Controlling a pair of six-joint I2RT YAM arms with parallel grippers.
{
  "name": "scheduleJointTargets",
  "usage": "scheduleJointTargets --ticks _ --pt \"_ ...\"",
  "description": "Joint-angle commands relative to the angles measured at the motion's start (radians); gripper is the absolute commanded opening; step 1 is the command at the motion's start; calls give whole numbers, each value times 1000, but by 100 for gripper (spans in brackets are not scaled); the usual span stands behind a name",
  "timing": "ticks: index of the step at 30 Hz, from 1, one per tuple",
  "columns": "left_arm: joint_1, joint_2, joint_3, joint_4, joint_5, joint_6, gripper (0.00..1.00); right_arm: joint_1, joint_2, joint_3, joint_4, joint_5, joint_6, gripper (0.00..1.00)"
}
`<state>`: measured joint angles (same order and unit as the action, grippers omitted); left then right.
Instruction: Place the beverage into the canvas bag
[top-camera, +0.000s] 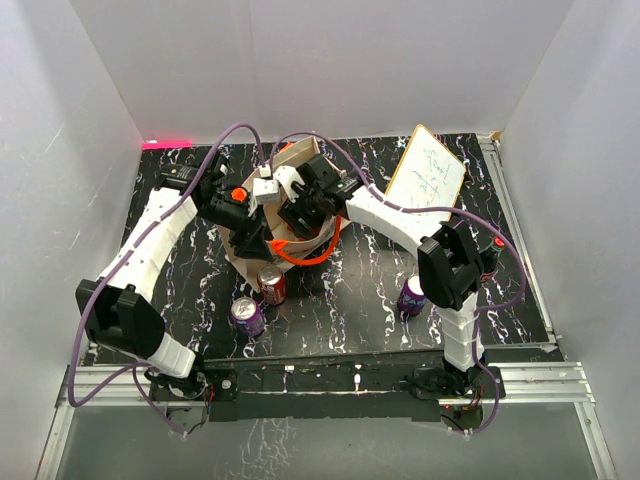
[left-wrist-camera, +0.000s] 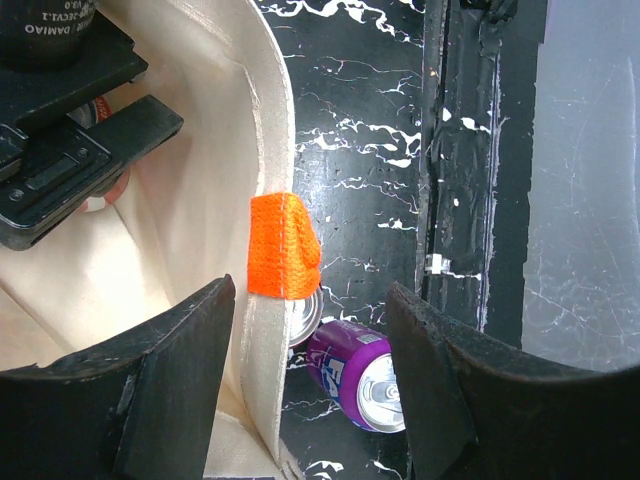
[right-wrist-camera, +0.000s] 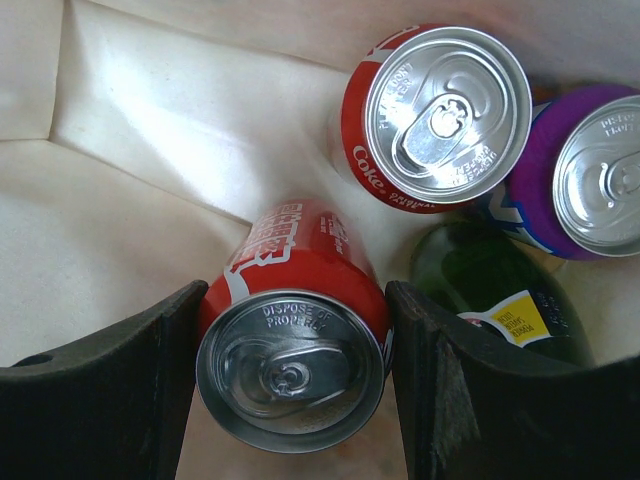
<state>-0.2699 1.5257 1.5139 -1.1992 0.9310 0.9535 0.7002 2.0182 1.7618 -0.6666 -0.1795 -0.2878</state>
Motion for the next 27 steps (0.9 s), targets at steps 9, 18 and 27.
scheduleJointTargets --ticks 9,18,27 --pt "2 -38 -25 -20 3 -7 61 -6 6 -17 73 43 -50 30" --pt "3 -44 -29 -21 0 -6 61 -10 32 1 65 58 -61 44" --pt "2 -62 -44 10 -5 -28 61 -15 65 40 43 46 -76 63"
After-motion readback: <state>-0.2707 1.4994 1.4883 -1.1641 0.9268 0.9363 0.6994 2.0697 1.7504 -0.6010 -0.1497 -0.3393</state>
